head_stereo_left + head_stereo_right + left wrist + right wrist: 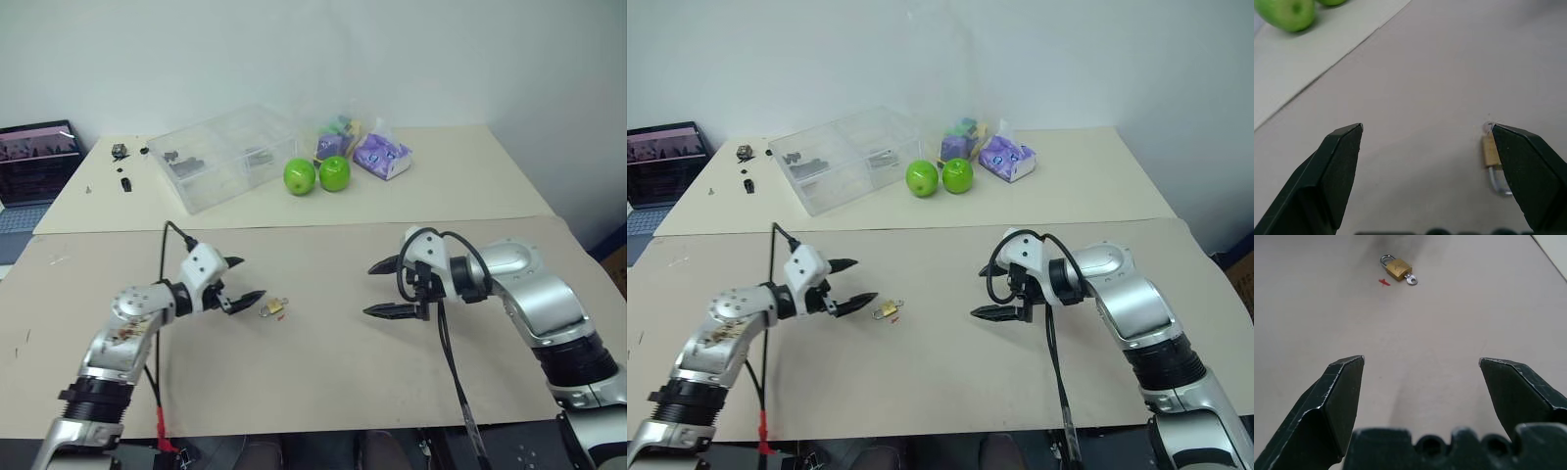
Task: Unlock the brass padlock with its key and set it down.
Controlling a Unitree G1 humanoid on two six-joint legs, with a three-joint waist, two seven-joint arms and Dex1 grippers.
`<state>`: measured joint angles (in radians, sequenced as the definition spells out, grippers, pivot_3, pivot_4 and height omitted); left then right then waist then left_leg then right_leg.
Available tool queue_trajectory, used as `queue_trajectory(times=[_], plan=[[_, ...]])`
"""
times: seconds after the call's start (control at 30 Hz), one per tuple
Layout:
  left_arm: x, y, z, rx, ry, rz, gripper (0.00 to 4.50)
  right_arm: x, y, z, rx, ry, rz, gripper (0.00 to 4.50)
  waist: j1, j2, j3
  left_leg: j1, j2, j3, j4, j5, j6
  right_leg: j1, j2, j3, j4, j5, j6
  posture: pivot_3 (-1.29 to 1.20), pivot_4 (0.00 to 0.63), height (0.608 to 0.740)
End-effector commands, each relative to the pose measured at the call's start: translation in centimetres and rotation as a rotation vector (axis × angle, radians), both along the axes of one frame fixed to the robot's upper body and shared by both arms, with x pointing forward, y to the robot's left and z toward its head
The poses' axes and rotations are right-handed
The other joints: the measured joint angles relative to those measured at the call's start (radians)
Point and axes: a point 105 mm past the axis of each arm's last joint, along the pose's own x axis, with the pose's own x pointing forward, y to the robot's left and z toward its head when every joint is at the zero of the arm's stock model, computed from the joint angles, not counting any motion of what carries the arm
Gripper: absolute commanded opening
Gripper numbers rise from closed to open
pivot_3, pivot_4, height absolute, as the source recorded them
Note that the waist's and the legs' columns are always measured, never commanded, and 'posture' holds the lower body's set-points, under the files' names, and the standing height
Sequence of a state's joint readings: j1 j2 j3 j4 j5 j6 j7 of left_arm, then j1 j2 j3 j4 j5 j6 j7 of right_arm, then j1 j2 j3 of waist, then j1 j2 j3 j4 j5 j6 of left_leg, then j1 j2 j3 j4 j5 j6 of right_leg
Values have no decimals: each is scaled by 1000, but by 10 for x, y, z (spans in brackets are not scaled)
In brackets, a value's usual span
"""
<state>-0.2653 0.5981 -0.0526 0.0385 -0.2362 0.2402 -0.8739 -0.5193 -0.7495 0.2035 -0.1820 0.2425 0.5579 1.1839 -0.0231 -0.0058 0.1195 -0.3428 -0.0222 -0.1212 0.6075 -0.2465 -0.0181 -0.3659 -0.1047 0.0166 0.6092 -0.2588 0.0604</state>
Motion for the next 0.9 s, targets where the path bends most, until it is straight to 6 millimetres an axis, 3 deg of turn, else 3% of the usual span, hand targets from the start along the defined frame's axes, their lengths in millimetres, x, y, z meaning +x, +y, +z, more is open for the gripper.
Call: queue_trajectory(times=[0.03, 0.33, 0.9], plan=[[0, -13, 0, -6, 1, -21, 4500, -1, -3, 18, 26, -76, -25, 4422, 3, 0, 0, 0, 0, 0, 0, 0, 0, 0, 0, 0, 0, 0, 0, 0, 150, 740], [-9, -29, -19, 17, 51, -79, 4500, -5, -14, 21, 15, -81, -74, 4422, 6, 0, 0, 1, 0, 0, 0, 0, 0, 1, 0, 0, 0, 0, 0, 0, 150, 740], [-21, -13, -38, 52, 187, -65, 4500, -1, -10, 21, 14, -91, -84, 4422, 2, 0, 0, 4, 0, 0, -1, 0, 0, 3, 0, 0, 0, 0, 0, 0, 150, 740]])
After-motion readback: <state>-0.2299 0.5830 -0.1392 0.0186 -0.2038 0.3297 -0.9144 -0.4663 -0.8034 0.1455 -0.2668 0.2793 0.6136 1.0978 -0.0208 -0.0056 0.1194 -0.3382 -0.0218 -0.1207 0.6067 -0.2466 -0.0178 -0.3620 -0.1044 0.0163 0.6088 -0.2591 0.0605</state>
